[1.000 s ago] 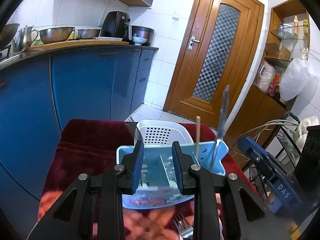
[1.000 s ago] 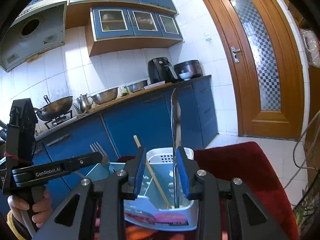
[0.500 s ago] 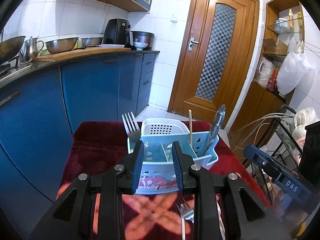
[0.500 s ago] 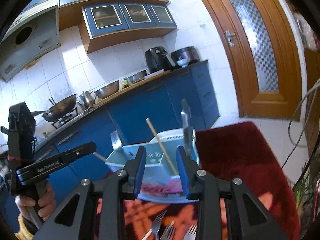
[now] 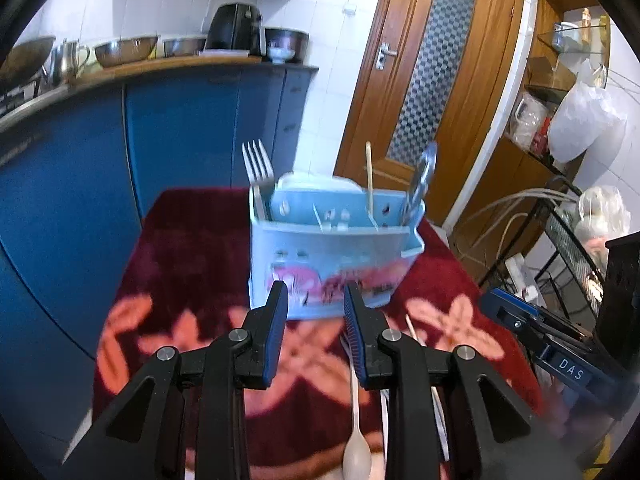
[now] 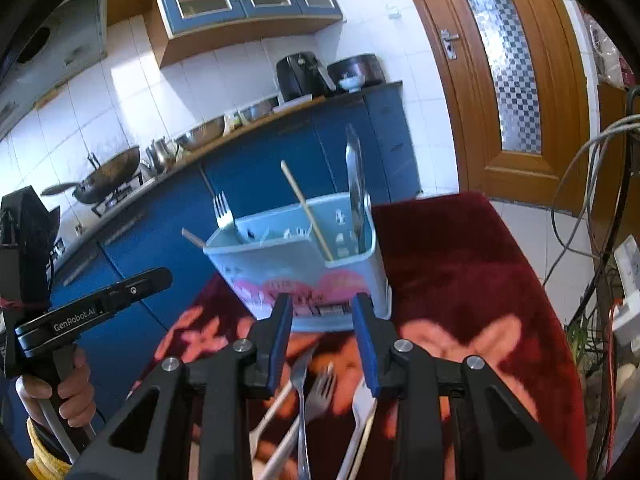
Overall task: Organize utensils
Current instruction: 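Move both tools back down toward the forks and spoons on the rug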
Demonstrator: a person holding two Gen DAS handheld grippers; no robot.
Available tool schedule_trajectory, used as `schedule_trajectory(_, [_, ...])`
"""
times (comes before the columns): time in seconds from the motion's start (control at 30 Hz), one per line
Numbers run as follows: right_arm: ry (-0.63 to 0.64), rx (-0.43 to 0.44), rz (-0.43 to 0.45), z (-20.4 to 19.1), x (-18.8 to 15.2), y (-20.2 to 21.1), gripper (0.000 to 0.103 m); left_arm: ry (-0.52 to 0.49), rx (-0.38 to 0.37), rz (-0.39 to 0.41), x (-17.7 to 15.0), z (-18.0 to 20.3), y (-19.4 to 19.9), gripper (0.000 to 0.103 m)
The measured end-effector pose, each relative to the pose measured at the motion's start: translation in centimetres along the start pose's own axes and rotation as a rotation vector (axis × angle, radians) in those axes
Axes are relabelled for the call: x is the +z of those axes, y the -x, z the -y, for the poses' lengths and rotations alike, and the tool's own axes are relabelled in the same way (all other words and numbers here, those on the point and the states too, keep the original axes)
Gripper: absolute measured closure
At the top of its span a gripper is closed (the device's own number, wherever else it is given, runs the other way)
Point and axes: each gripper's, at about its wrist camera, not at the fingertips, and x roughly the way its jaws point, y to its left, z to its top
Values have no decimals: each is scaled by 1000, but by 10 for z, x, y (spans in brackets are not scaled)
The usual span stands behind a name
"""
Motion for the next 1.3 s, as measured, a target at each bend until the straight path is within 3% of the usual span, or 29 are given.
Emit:
schedule_trajectory(0.23, [33, -2, -82, -7, -25, -11, 69, 29, 23, -89, -29, -10, -18, 74])
schedule_trajectory(0.7, [71, 21, -229, -23, -50, -59, 69, 35, 144, -147, -64, -33, -39, 74])
schedule_trajectory(0.9, [95, 30, -274, -30, -53, -82, 69, 50, 149, -161, -71, -43, -45, 74])
schedule_trajectory(1.3, [131, -35, -317, -33, -52, -113, 71, 91, 148, -172, -77, -60, -49, 74])
